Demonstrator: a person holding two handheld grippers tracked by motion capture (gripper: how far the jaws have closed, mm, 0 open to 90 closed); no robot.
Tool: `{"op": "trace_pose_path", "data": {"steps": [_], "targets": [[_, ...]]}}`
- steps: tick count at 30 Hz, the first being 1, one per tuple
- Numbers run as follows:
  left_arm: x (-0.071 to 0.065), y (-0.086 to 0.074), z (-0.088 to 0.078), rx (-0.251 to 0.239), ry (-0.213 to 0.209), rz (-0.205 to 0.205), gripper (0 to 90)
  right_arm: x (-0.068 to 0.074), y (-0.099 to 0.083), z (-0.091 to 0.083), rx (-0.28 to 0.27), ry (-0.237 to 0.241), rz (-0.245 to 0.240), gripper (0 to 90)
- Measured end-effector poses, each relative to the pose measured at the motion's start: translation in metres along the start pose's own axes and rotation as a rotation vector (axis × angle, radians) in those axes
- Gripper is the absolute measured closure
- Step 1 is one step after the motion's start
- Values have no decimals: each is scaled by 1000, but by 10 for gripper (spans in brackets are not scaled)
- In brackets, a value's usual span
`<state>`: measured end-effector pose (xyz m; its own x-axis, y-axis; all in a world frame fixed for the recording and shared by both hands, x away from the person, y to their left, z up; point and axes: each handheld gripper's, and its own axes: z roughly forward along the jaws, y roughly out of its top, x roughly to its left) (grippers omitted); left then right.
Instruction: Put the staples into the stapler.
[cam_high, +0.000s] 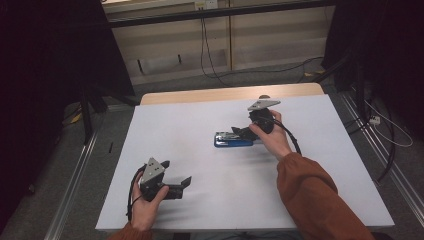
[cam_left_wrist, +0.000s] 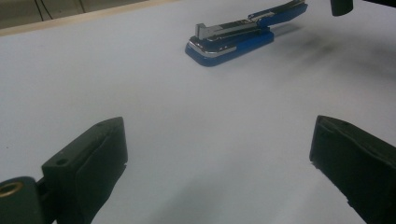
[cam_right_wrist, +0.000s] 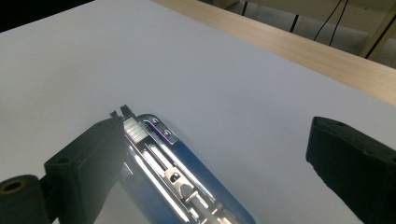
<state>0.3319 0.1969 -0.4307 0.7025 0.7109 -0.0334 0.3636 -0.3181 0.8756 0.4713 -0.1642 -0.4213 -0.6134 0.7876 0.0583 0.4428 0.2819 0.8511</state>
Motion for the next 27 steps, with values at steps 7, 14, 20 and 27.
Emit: {"op": "trace_pose_path", "data": {"steps": [7,14,20,27], "targets": [[2,-1,-1,-4,5,-11,43,1,-11,-17,-17,-11,0,54],[2,-1,0,-3,4,-13,43,-3,-25,-37,-31,-40,-1,53],[2,-1,0,6,16,-11,43,-3,-33,-50,-74,-59,17,48],[0,0,0,-1,8,-4,43,-5,-45,-66,-105,-62,48,44]]}}
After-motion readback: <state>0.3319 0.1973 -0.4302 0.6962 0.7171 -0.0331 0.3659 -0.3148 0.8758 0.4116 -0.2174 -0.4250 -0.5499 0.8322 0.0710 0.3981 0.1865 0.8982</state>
